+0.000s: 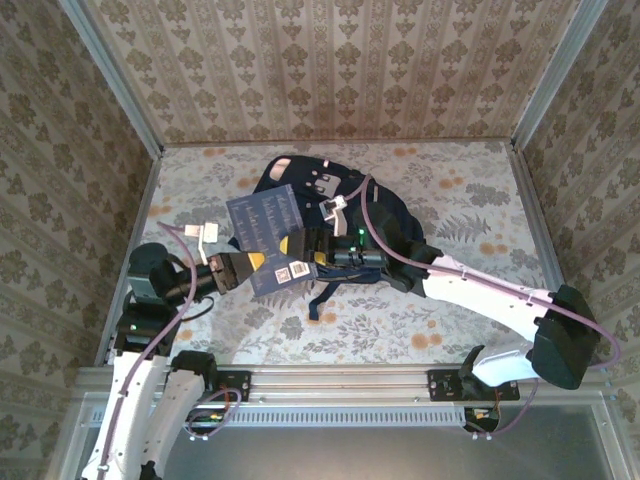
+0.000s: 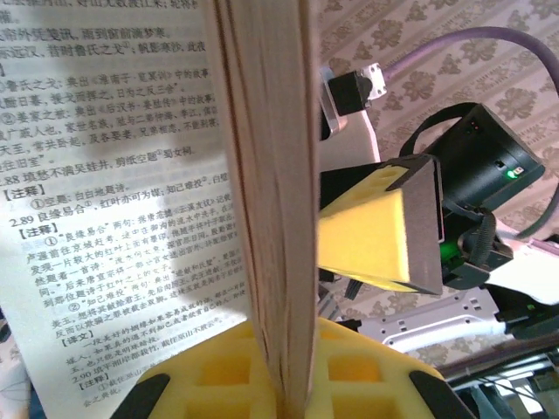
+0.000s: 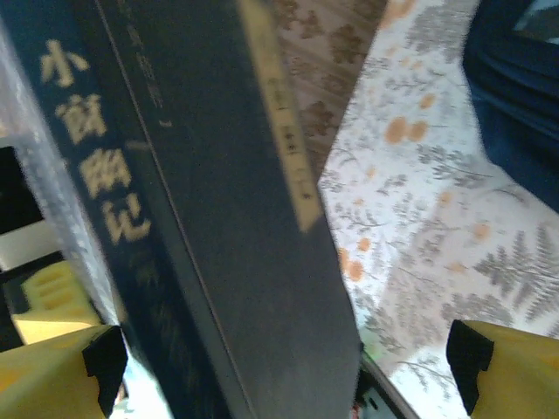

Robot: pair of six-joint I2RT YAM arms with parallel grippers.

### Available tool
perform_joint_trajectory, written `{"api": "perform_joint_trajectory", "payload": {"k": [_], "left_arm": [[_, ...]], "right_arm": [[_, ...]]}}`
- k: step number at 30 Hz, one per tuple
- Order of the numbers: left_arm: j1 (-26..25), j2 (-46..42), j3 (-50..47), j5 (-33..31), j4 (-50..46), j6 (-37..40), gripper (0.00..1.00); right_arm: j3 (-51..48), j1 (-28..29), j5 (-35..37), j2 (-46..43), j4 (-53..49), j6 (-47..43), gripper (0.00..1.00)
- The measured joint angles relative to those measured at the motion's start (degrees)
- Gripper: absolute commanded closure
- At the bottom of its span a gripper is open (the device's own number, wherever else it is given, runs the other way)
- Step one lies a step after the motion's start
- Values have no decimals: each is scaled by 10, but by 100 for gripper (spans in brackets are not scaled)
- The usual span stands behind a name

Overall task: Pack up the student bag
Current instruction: Pass the book.

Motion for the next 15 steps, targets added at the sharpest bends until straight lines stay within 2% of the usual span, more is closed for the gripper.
{"api": "perform_joint_trajectory", "payload": {"k": [2,5,9,12,13,15], "left_arm": [[-22,0,-8,-7,15,-7,100],[-78,5,-24,-33,31,-12,100],[-166,37,-20,-97,38,-1,100],[-199,57,-6,-154,13,19,99],[-203,60,-3,-172,5,25,97],[-209,63,-2,-190,-5,33,92]], "right_arm": [[-9,3,-6,0,31,9,9],[-10,5,-12,0,57,16,18],[-16,0,-15,-3,57,4,44],[-28,-14,-12,-14,47,-4,65],[-32,-20,-11,-20,44,-8,71],[-39,-28,-11,-31,45,-9,73]]}}
